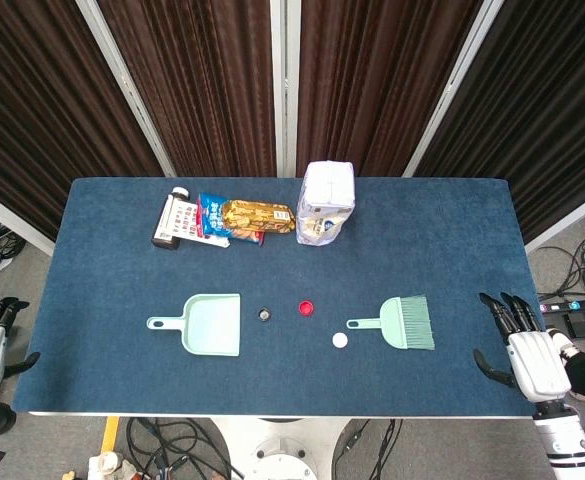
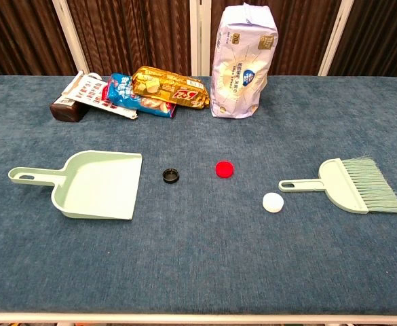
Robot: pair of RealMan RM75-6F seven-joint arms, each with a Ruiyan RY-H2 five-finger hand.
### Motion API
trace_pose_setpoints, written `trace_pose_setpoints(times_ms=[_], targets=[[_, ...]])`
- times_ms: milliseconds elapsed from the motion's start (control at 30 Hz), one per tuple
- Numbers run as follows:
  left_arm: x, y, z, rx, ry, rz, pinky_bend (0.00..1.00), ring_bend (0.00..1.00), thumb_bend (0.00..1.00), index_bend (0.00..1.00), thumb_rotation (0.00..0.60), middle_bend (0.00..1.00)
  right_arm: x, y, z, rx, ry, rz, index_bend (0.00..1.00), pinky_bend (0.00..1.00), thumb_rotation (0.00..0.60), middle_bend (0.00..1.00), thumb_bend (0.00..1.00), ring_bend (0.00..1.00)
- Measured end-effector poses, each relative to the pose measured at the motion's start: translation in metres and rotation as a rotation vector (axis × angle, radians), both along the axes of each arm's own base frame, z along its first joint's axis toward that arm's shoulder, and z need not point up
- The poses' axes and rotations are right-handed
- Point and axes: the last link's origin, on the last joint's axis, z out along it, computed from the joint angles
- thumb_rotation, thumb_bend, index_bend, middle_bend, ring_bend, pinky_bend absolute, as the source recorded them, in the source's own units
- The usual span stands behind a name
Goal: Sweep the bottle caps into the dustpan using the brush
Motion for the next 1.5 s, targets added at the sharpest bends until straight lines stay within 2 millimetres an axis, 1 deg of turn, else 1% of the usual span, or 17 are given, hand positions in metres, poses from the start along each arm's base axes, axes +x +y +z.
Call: trace_pose_setpoints(times_ms=[267, 300, 367, 433, 500, 567, 667, 767, 867, 967, 1000, 1100, 1200, 1333, 1500], targets=[[0.001, 0.0, -0.001, -0.011, -0.001, 0.005, 0.11, 0.11, 0.11, 0.24, 0.6, 0.2, -0.001, 0.002, 0.001, 0.003, 0.0, -0.001, 0.0, 0.0, 0.6, 0.15, 0.26, 0.0], [0.002, 0.001, -0.001, -0.013, -0.001, 0.004, 0.11, 0.11, 0.11, 0.24, 0.6, 0.2, 0.0, 0.001, 0.0, 0.01, 0.002, 0.001, 0.0, 0.0, 0.6, 0.15, 0.24, 0.0], [0.002, 0.002, -0.002, -0.018, -0.003, 0.003, 0.11, 0.11, 0.11, 0.24, 0.6, 0.2, 0.002, -0.002, -0.002, 0.029, 0.008, 0.005, 0.03, 0.0, 0.6, 0.16, 0.16, 0.0], [0.003, 0.003, -0.003, -0.021, -0.006, 0.0, 0.11, 0.11, 0.11, 0.24, 0.6, 0.2, 0.005, -0.007, -0.006, 0.06, 0.028, 0.01, 0.07, 0.0, 0.6, 0.19, 0.06, 0.0], [0.004, 0.004, -0.004, -0.024, -0.009, -0.003, 0.11, 0.11, 0.11, 0.24, 0.6, 0.2, 0.01, -0.017, -0.011, 0.091, 0.064, 0.022, 0.11, 0.0, 0.6, 0.22, 0.02, 0.0], [0.004, 0.004, -0.004, -0.027, -0.009, -0.002, 0.11, 0.11, 0.11, 0.24, 0.6, 0.2, 0.015, -0.027, -0.018, 0.115, 0.105, 0.033, 0.16, 0.01, 0.6, 0.25, 0.01, 0.01], [0.003, 0.002, -0.004, -0.033, -0.01, 0.0, 0.11, 0.11, 0.11, 0.24, 0.6, 0.2, 0.025, -0.044, -0.03, 0.139, 0.186, 0.06, 0.22, 0.03, 0.6, 0.29, 0.01, 0.03], [0.003, 0.001, -0.004, -0.036, -0.011, 0.001, 0.11, 0.11, 0.11, 0.24, 0.6, 0.2, 0.035, -0.059, -0.047, 0.157, 0.286, 0.097, 0.29, 0.03, 0.6, 0.33, 0.03, 0.04], [0.002, 0.0, -0.005, -0.041, -0.012, 0.004, 0.11, 0.11, 0.11, 0.24, 0.6, 0.2, 0.046, -0.074, -0.067, 0.174, 0.394, 0.143, 0.32, 0.04, 0.6, 0.35, 0.04, 0.05], [0.001, 0.0, -0.005, -0.044, -0.014, 0.003, 0.11, 0.11, 0.11, 0.24, 0.6, 0.2, 0.061, -0.085, -0.094, 0.197, 0.479, 0.194, 0.34, 0.05, 0.6, 0.37, 0.05, 0.07], [0.001, 0.0, -0.005, -0.044, -0.015, 0.003, 0.11, 0.11, 0.11, 0.24, 0.6, 0.2, 0.067, -0.089, -0.105, 0.207, 0.503, 0.213, 0.34, 0.05, 0.6, 0.37, 0.06, 0.07], [-0.001, 0.0, -0.006, -0.047, -0.02, 0.006, 0.11, 0.11, 0.11, 0.24, 0.6, 0.2, 0.08, -0.094, -0.131, 0.233, 0.533, 0.244, 0.38, 0.07, 0.6, 0.38, 0.06, 0.07], [-0.003, 0.0, -0.007, -0.049, -0.022, 0.009, 0.11, 0.11, 0.11, 0.24, 0.6, 0.2, 0.084, -0.098, -0.148, 0.25, 0.545, 0.248, 0.39, 0.07, 0.6, 0.38, 0.06, 0.07], [-0.004, 0.0, -0.007, -0.049, -0.025, 0.007, 0.11, 0.11, 0.11, 0.24, 0.6, 0.2, 0.084, -0.1, -0.166, 0.263, 0.562, 0.248, 0.39, 0.07, 0.6, 0.38, 0.07, 0.07], [-0.004, 0.001, -0.008, -0.052, -0.026, 0.004, 0.11, 0.11, 0.11, 0.24, 0.6, 0.2, 0.081, -0.102, -0.18, 0.273, 0.586, 0.256, 0.39, 0.07, 0.6, 0.38, 0.1, 0.07]])
